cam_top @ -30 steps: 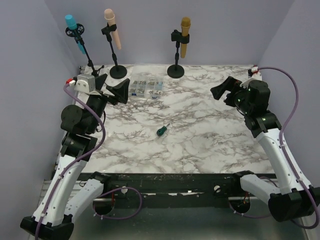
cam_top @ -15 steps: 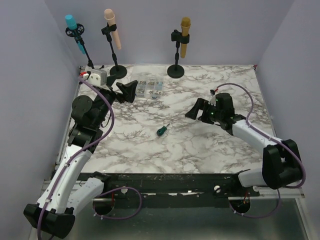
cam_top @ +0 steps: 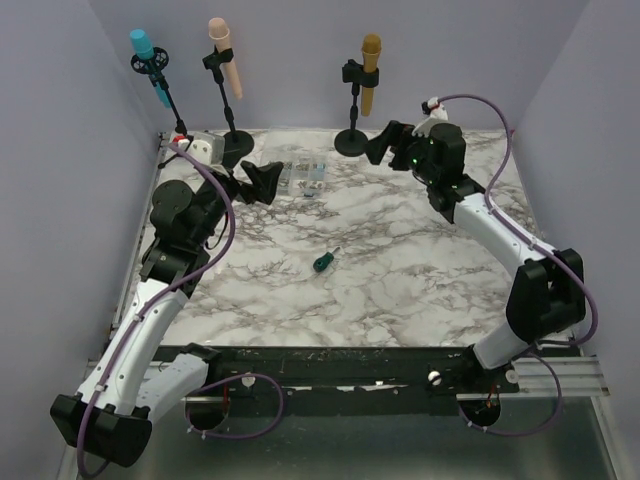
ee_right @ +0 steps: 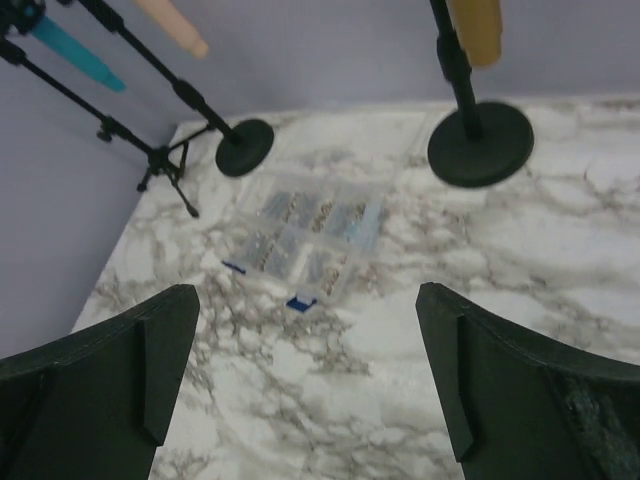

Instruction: Remove the microphone from the stand

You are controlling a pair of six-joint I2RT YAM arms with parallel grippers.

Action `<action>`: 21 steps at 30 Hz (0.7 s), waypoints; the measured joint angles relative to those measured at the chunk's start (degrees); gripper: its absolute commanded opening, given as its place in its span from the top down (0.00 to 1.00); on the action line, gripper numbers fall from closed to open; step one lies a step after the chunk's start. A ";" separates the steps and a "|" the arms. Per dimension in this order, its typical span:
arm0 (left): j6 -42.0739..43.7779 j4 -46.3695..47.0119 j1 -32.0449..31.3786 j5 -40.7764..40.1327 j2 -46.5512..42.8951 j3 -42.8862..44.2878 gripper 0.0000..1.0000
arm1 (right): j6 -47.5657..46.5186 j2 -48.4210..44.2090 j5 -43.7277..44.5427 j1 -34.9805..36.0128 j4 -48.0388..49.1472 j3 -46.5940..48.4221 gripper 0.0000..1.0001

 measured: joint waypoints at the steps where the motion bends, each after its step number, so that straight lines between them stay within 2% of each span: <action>1: -0.04 -0.07 0.00 0.09 0.11 0.04 0.01 | -0.28 0.50 0.66 0.00 1.20 1.73 0.00; 5: -0.28 -0.11 0.02 0.72 0.33 0.09 0.01 | -1.38 4.59 3.74 0.00 4.63 9.57 0.00; 13: -1.90 -0.04 1.66 2.03 0.52 0.13 0.01 | -4.70 20.26 7.72 -0.02 5.79 31.69 0.00; 15: -3.72 0.22 3.85 3.48 1.29 0.22 0.01 | -5.92 24.76 9.25 -0.02 5.88 37.79 0.00; 21: -10.95 2.49 11.76 9.75 5.95 0.24 0.01 | -9.33 33.03 12.20 -0.04 6.60 48.33 0.00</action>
